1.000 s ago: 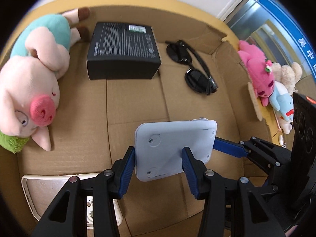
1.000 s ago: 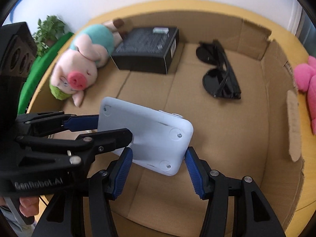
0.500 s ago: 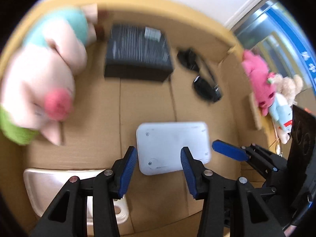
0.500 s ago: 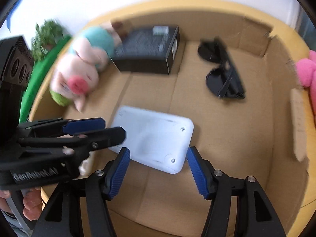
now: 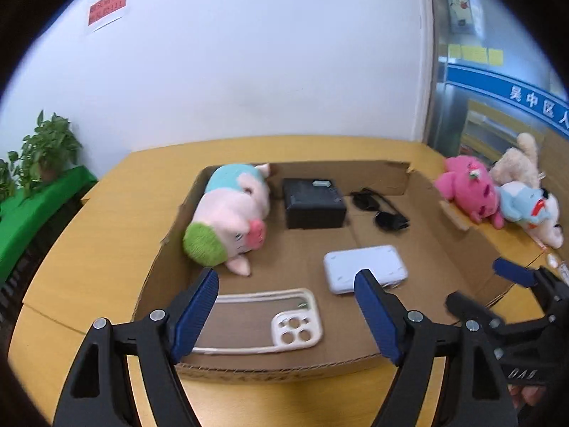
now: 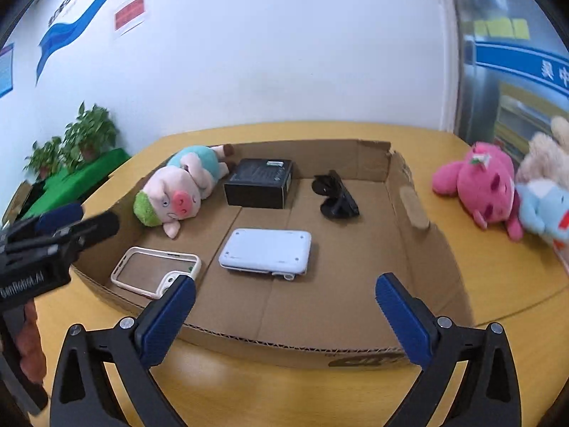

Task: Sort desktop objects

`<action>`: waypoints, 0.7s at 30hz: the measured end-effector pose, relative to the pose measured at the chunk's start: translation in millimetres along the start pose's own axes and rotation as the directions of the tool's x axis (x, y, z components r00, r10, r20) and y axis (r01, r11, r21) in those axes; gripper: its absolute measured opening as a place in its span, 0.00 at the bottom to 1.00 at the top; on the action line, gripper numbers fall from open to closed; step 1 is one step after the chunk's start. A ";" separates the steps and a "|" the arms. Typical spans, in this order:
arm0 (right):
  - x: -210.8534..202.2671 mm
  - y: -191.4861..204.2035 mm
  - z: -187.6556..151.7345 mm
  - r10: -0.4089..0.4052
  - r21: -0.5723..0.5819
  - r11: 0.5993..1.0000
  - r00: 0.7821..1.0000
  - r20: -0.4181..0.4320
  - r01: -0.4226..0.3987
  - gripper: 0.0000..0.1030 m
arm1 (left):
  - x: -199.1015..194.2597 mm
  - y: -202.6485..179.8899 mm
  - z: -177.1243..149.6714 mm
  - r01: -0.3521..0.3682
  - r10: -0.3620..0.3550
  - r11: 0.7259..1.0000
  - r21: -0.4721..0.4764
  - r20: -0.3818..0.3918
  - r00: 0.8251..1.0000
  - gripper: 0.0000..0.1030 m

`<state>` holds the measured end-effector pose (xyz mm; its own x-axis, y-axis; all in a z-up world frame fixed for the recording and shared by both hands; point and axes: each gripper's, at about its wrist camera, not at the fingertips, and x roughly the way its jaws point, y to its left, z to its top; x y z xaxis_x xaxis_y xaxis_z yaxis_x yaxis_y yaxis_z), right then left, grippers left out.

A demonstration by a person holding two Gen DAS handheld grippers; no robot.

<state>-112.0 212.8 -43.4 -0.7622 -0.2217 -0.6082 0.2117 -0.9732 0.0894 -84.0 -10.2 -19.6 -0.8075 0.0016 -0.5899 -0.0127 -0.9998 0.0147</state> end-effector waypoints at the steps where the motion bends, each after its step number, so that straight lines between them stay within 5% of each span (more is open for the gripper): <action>1: 3.4 -0.7 -3.9 -0.016 0.009 1.000 1.000 -0.001 0.016 1.00 | 5.2 3.2 -5.1 -0.020 0.020 1.000 0.000 -0.006 1.000 0.77; 5: 20.6 -3.2 -17.2 -0.030 0.028 0.999 1.000 0.003 0.030 1.00 | 16.1 16.7 -21.7 -0.078 0.078 0.997 -0.024 -0.001 0.997 0.77; 11: 24.0 2.6 -30.8 -0.038 -0.021 0.999 0.996 0.076 0.040 1.00 | 31.4 16.1 -41.4 -0.076 0.075 0.997 -0.016 -0.018 0.997 0.77; 21: 18.4 4.6 -19.6 -0.030 0.013 0.999 1.000 0.006 0.030 1.00 | 29.5 16.3 -31.3 -0.107 0.107 0.994 -0.012 -0.005 0.994 0.77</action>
<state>-113.0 205.4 -69.6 -0.7718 -0.1927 -0.6060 0.1809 -0.9801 0.0812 -89.6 -27.0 -62.0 -0.8015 -0.1055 -0.5886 0.0806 -0.9944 0.0685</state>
